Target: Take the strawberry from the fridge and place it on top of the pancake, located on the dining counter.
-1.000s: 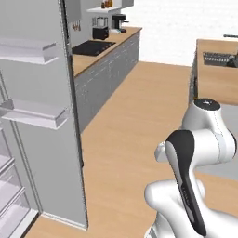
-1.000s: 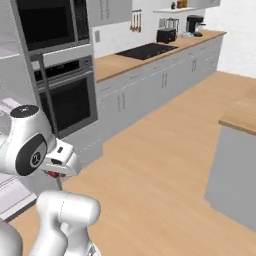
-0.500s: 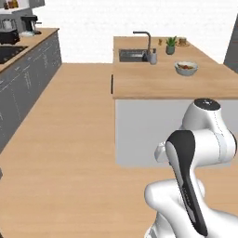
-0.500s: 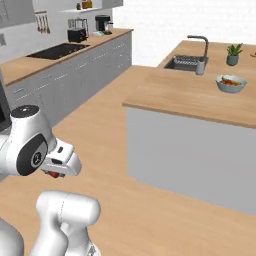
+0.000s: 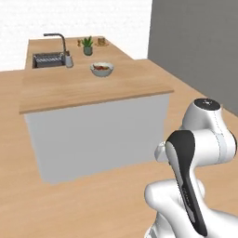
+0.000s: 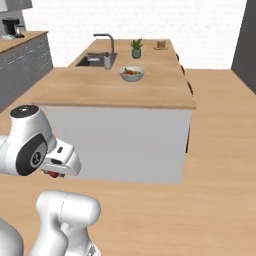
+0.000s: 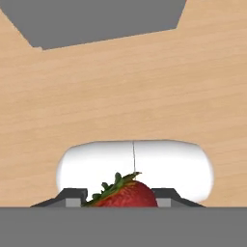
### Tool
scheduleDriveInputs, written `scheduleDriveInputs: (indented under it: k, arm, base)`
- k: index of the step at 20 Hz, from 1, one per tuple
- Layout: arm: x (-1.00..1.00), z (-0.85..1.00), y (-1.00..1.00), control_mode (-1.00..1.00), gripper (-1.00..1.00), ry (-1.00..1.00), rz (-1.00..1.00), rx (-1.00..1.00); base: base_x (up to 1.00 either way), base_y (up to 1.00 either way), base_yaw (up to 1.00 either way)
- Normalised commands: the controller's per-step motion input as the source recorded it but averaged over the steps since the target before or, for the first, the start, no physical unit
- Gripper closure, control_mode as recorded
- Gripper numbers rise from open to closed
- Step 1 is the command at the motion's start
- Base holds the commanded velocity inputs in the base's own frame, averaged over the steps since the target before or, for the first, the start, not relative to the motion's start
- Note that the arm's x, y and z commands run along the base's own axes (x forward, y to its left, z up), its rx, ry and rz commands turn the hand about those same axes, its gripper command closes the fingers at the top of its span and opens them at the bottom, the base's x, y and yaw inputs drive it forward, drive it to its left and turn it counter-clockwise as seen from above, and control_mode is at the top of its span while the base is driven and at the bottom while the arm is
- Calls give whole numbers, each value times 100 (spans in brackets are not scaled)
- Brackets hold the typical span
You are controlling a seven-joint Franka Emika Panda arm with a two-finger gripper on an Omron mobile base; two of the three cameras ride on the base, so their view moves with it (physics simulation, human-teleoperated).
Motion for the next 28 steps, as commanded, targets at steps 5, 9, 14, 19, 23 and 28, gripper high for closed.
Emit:
scheduleDriveInputs:
  k: [5, 9, 14, 19, 23, 28]
  arm:
    - [0, 0, 0, 100, 100, 0, 0, 0]
    - [0, 0, 0, 100, 100, 0, 0, 0]
    - [0, 0, 0, 100, 100, 0, 0, 0]
    - [0, 0, 0, 100, 100, 0, 0, 0]
    - [0, 0, 0, 100, 100, 0, 0, 0]
    - [0, 0, 0, 100, 100, 0, 0, 0]
  base:
    - [86, -100, -15]
    - [100, -100, 13]
    - [91, -100, 20]
    - [86, -100, 21]
    - [86, -100, 20]
    - [77, -100, 21]
